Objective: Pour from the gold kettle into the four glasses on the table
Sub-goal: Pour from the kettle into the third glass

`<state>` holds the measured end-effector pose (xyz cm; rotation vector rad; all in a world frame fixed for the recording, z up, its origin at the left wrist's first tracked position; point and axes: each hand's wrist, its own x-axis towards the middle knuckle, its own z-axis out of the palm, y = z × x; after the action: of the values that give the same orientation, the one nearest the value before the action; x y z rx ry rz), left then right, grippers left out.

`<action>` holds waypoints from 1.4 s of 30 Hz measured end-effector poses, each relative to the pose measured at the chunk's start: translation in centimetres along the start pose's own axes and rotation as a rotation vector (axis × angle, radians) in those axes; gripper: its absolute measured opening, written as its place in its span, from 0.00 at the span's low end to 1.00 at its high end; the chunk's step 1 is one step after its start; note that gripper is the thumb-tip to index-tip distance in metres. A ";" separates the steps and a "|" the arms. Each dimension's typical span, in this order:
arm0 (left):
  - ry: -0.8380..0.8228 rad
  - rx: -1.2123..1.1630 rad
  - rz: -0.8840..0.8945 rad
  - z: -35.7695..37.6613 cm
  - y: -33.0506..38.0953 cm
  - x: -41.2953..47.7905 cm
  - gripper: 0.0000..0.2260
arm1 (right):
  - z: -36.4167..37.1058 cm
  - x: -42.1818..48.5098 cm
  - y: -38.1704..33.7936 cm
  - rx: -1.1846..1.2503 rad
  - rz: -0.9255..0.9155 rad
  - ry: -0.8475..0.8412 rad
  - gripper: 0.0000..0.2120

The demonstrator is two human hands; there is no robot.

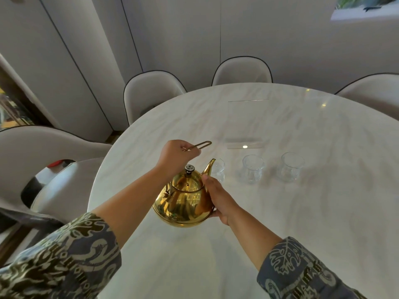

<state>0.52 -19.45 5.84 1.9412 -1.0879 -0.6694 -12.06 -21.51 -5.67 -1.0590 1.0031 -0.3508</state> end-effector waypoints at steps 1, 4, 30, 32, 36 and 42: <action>-0.002 -0.006 0.007 0.0 0.3 -0.2 0.07 | -0.2 -0.3 -0.1 -0.001 -0.004 0.002 0.27; -0.022 -0.015 0.029 0.3 1.2 -0.7 0.06 | -0.9 -1.2 -0.4 -0.005 -0.013 0.008 0.27; -0.222 0.328 0.099 8.4 11.0 4.4 0.13 | -7.5 -2.7 -3.2 0.259 0.151 0.070 0.28; -0.238 0.353 0.102 8.9 11.3 4.9 0.12 | -7.8 -2.5 -3.3 0.268 0.153 0.064 0.28; -0.260 0.418 0.101 9.9 12.0 5.7 0.11 | -8.5 -2.0 -3.4 0.286 0.157 0.067 0.30; -0.290 0.449 0.076 10.8 12.6 6.6 0.10 | -8.9 -1.7 -3.5 0.314 0.153 0.038 0.32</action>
<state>-9.96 -33.26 10.13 2.2059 -1.5939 -0.7254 -19.57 -27.06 -2.97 -0.6911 1.0180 -0.3896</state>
